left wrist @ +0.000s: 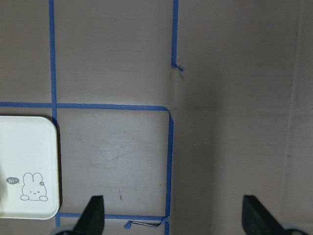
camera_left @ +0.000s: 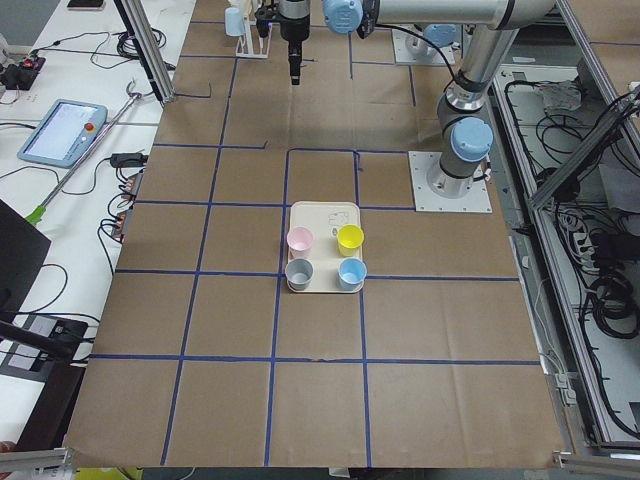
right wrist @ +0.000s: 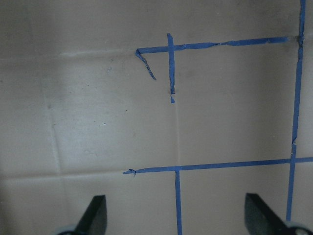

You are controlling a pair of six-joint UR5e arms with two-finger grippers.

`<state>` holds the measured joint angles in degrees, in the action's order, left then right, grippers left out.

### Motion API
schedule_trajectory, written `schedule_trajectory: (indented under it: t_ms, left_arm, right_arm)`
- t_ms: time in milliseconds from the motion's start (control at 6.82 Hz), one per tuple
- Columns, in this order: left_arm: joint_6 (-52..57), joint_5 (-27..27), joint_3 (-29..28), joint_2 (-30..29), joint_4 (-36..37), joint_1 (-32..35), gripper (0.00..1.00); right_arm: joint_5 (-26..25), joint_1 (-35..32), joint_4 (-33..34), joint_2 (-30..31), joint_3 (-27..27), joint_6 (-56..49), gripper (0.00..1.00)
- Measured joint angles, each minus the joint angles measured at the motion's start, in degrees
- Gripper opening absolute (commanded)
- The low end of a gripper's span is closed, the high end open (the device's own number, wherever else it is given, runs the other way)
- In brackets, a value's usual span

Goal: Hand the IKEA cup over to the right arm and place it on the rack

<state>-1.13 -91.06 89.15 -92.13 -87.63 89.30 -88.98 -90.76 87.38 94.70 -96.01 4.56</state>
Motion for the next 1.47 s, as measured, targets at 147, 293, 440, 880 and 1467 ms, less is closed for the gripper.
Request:
schedule_trajectory:
  t_ms: [147,293,440,880,1467]
  left_arm:
    - [-0.01,0.0,0.11,0.01,0.14,0.0,0.99]
    - [-0.01,0.0,0.23,-0.06,0.39,0.0,0.99]
    - [-0.01,-0.02,0.31,-0.25,0.53,0.0,0.99]
    - [-0.01,-0.03,0.38,-0.67,1.25,0.0,0.99]
    - [-0.01,0.0,0.38,-0.7,1.48,0.0,0.99]
  right_arm:
    - [-0.08,-0.02,0.01,-0.17,0.02,-0.05,1.0]
    - [-0.14,-0.02,0.09,-0.3,0.12,-0.07,1.0]
    - [-0.19,-0.03,0.25,-0.36,0.24,-0.1,1.0]
    - [-0.24,0.03,0.62,-0.39,0.45,-0.24,1.0]
    - [-0.2,0.34,0.65,-0.61,0.22,-0.28,1.0]
